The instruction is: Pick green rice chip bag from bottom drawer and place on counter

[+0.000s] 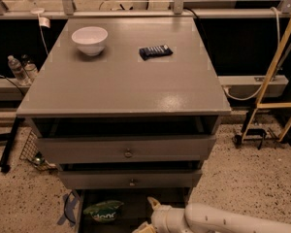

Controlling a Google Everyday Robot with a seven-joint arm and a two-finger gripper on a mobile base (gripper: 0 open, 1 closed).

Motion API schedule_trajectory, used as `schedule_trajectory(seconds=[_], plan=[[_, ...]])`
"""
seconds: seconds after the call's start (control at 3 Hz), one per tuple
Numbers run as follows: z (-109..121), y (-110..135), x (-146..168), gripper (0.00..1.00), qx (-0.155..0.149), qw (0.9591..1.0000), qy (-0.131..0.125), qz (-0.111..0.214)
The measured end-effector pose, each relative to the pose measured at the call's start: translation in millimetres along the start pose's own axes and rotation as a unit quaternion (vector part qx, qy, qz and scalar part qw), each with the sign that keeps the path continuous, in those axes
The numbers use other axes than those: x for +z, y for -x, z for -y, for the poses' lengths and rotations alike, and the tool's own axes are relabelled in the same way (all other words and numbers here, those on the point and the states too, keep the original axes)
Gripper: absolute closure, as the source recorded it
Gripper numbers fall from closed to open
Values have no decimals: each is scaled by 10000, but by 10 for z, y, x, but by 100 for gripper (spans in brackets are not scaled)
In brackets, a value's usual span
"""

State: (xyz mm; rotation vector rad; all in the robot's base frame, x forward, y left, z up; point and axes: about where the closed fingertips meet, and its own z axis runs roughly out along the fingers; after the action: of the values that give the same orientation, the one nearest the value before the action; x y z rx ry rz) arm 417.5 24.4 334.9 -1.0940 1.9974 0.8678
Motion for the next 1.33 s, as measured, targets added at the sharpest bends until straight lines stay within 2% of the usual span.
schedule_trajectory(seconds=[0.67,1.0,1.33], plan=[[243,-191,324,0,-122,9994,-290,106],[259,-135,585,0,-273,9989,-239,300],[205,-104,787,0,-357,9987,-78,365]])
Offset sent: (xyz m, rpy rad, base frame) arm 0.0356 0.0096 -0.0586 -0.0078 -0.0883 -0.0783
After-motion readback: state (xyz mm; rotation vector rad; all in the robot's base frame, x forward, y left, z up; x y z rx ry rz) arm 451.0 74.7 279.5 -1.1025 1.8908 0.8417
